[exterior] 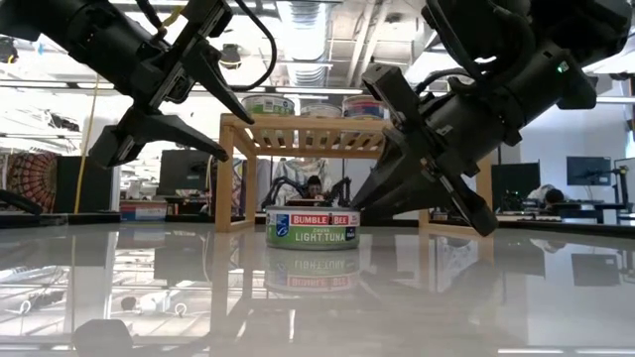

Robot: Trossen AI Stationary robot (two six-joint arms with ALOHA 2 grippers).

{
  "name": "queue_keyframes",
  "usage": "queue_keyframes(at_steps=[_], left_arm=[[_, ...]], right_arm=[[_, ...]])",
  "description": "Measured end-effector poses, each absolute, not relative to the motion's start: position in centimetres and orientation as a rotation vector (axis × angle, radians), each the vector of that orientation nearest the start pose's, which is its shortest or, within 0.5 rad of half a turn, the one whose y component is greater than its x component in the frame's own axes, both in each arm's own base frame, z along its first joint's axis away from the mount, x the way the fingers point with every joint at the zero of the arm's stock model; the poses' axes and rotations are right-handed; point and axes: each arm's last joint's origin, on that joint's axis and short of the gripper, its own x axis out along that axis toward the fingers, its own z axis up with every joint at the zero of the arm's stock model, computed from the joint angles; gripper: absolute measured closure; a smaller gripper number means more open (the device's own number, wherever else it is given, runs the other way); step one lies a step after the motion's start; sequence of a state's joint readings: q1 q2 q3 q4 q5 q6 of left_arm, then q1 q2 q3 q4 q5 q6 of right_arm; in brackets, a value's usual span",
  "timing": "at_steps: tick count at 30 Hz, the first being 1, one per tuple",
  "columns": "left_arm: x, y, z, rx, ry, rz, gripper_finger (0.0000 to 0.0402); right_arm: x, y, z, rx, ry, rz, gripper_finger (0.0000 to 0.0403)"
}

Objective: Stack canned seafood by type on shelf
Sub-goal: Stack the green tuna can on top of the green tuna can on the shelf

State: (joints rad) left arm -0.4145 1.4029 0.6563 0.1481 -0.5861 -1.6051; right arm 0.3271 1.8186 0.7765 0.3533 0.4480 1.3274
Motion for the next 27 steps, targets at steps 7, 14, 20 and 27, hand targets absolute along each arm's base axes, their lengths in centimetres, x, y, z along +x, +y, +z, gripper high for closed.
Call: queue_keyframes(at_steps=[7, 14, 20, 27], left_arm=[[25.6, -9.5, 19.0, -1.279, 0.261, 0.529, 0.023], [25.6, -9.5, 18.9, -1.289, 0.261, 0.533, 0.023], [26.2, -10.1, 17.4, -1.373, 0.266, 0.561, 0.023], [27.5, -11.0, 15.1, -1.46, 0.261, 0.548, 0.023]], right_arm=[[31.9, 9.5, 11.8, 1.018, 0.451, -0.507, 0.0332], [31.9, 9.5, 11.8, 1.025, 0.451, -0.509, 0.0332], [31.9, 9.5, 11.8, 1.027, 0.451, -0.51, 0.0332], [31.9, 9.5, 11.8, 1.027, 0.451, -0.509, 0.0332]])
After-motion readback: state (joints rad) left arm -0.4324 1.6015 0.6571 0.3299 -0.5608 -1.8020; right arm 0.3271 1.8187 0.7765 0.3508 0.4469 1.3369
